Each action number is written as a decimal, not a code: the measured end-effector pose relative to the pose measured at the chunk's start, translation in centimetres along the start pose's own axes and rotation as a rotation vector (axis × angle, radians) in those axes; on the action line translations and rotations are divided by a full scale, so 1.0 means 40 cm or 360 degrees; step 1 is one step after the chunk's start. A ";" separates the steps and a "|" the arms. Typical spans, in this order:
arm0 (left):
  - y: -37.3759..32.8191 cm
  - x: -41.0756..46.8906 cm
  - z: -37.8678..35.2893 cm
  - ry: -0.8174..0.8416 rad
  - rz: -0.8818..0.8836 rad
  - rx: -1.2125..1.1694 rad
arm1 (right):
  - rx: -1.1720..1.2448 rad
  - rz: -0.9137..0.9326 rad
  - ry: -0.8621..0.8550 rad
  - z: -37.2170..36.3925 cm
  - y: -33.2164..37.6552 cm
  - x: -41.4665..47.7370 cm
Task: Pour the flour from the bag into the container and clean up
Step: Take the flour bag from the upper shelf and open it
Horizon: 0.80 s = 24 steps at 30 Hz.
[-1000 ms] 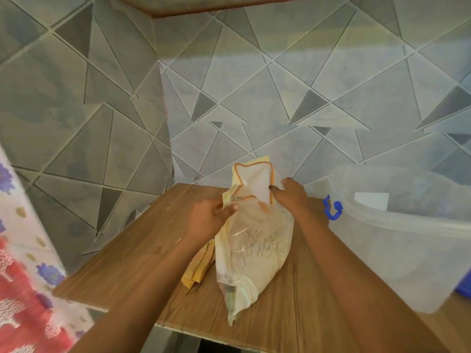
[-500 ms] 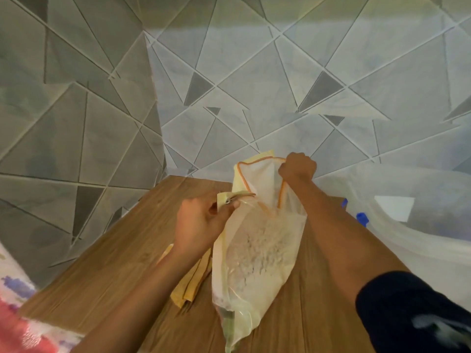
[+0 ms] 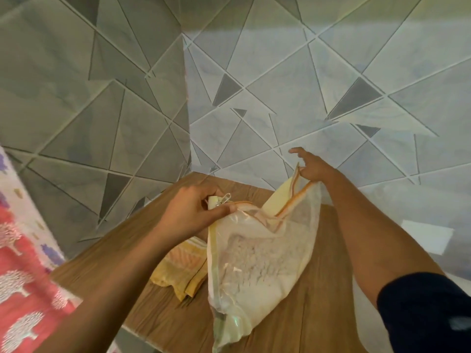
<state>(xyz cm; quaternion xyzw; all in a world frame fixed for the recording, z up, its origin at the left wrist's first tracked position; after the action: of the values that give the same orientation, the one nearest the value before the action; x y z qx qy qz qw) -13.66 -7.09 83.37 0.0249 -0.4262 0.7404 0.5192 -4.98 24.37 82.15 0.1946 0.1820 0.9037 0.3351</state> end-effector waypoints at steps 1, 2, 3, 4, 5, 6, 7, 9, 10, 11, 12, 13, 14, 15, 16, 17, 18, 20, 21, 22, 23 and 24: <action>0.002 0.000 0.002 -0.0017 0.0010 0.0008 | -0.0132 0.0115 0.0095 -0.011 0.014 0.007; 0.002 -0.003 0.006 -0.0037 0.0021 0.0011 | -0.0300 0.0191 0.0163 -0.020 0.026 0.012; 0.004 -0.006 0.011 -0.0055 0.0023 0.0013 | -0.0493 0.0205 0.0162 -0.018 0.034 0.014; 0.004 -0.010 0.016 -0.0084 0.0001 0.0027 | -0.0640 0.0171 0.0083 -0.006 0.040 0.019; 0.001 -0.015 0.019 -0.0116 -0.0032 0.0042 | -0.0716 0.0102 -0.0039 0.015 0.042 0.022; -0.002 -0.022 0.021 -0.0135 -0.0060 0.0039 | -0.0745 0.0022 -0.0155 0.035 0.037 0.025; -0.005 -0.029 0.022 -0.0145 -0.0073 0.0004 | -0.0758 -0.0057 -0.0242 0.050 0.027 0.028; -0.005 -0.042 0.023 -0.0122 -0.0075 -0.0088 | -0.0761 -0.0194 -0.0336 0.058 0.000 0.038; -0.005 -0.049 0.023 -0.0088 -0.0101 -0.0106 | -0.0757 -0.0239 -0.0354 0.052 -0.009 0.042; -0.003 -0.054 0.022 -0.0032 -0.0126 -0.0121 | -0.0748 -0.0272 -0.0376 0.044 -0.016 0.047; -0.001 -0.057 0.021 0.0041 -0.0148 -0.0149 | -0.0731 -0.0299 -0.0399 0.037 -0.022 0.053; -0.001 -0.060 0.019 0.0125 -0.0164 -0.0181 | -0.0701 -0.0331 -0.0416 0.033 -0.025 0.057; -0.003 -0.063 0.017 0.0206 -0.0181 -0.0210 | -0.0660 -0.0364 -0.0434 0.032 -0.027 0.062; -0.006 -0.064 0.016 0.0277 -0.0184 -0.0240 | -0.0611 -0.0400 -0.0460 0.033 -0.031 0.064; -0.006 -0.062 0.013 0.0339 -0.0170 -0.0286 | -0.0558 -0.0430 -0.0477 0.030 -0.036 0.066; -0.003 -0.060 0.010 0.0387 -0.0129 -0.0343 | -0.0508 -0.0449 -0.0500 0.026 -0.039 0.064; 0.003 -0.057 0.007 0.0407 -0.0071 -0.0399 | -0.0451 -0.0474 -0.0529 0.023 -0.045 0.063; 0.016 -0.052 0.009 0.0361 0.0025 -0.0450 | -0.0233 -0.0592 -0.0561 0.019 -0.069 0.054; 0.020 -0.053 0.010 0.0313 0.0047 -0.0428 | -0.0068 -0.0667 -0.0508 0.012 -0.084 0.050; 0.025 -0.056 0.010 0.0265 0.0071 -0.0389 | 0.0136 -0.0730 -0.0407 0.000 -0.094 0.046; 0.033 -0.062 0.006 0.0229 0.0117 -0.0366 | 0.0388 -0.0788 -0.0290 -0.010 -0.097 0.037; 0.041 -0.071 -0.003 0.0205 0.0177 -0.0377 | 0.0714 -0.0862 -0.0185 -0.027 -0.097 0.026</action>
<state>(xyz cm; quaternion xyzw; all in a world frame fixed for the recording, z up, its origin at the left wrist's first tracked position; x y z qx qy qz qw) -13.59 -9.29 80.94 -0.1079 -0.4771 0.7125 0.5031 -4.15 27.63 79.68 0.2592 0.4015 0.7070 0.5213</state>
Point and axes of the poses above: each hand's wrist, its own x-axis towards the middle knuckle, its own z-axis out of the back of the hand, y = z × x, the point moved 6 cm from there along x, towards the middle knuckle, and after that the axes turned 5 degrees about -y, right-handed, at the moved point
